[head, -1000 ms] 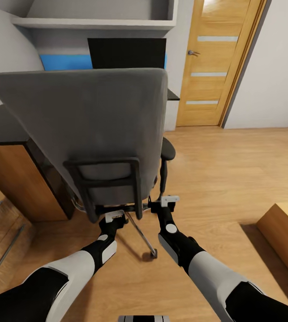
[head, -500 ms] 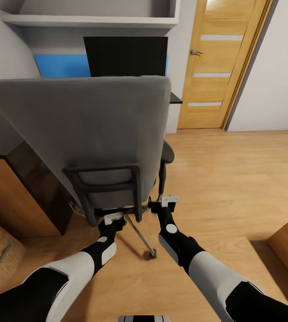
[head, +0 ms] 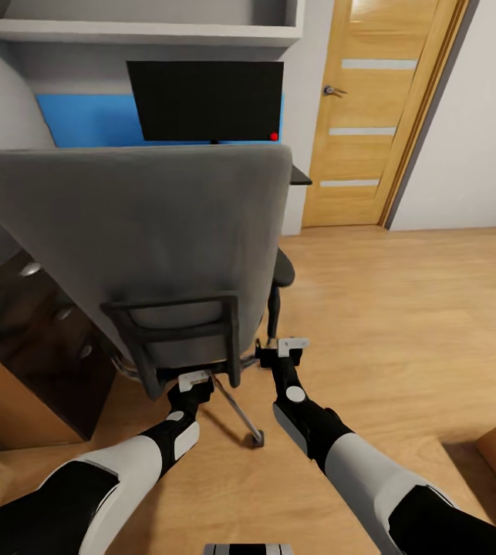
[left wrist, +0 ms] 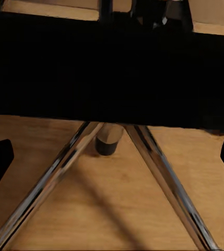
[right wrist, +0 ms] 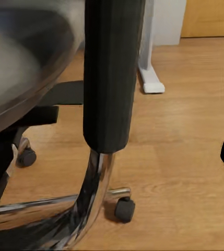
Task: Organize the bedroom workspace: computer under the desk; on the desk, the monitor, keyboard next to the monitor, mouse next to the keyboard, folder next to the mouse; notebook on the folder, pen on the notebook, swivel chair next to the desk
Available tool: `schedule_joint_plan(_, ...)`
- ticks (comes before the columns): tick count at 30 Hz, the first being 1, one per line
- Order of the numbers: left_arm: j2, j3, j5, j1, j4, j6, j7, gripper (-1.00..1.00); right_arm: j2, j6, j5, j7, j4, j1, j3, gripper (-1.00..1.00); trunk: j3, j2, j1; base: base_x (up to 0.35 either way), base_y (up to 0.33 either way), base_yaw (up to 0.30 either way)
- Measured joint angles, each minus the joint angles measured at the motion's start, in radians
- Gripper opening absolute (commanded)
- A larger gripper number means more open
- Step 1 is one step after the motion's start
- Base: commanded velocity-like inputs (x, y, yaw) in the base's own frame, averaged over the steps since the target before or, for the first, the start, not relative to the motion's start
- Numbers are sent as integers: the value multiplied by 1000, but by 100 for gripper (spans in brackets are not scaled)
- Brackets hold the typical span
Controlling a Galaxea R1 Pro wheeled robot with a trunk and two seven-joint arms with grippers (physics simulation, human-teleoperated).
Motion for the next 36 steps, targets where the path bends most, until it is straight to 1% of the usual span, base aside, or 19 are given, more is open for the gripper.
schedule_joint_plan(5,0,0,0,0,2,0,-1,100,0,0,0,0,0,0,0,100,2,0,0,323,0,-97)
schedule_joint_plan(20,0,-3,-2,0,3,0,-1,100,0,0,0,1,13,0,0,100,3,0,0,323,0,-3)
schedule_joint_plan(29,0,22,3,0,1,-1,0,100,0,-1,-1,0,16,0,0,100,3,0,0,323,-33,0)
schedule_joint_plan(32,0,27,-1,0,-2,1,0,100,1,-2,0,1,22,0,1,100,2,0,0,232,-11,0)
schedule_joint_plan(36,0,4,2,0,-43,3,-1,100,1,-2,0,1,22,0,0,100,2,0,1,-36,-2,0)
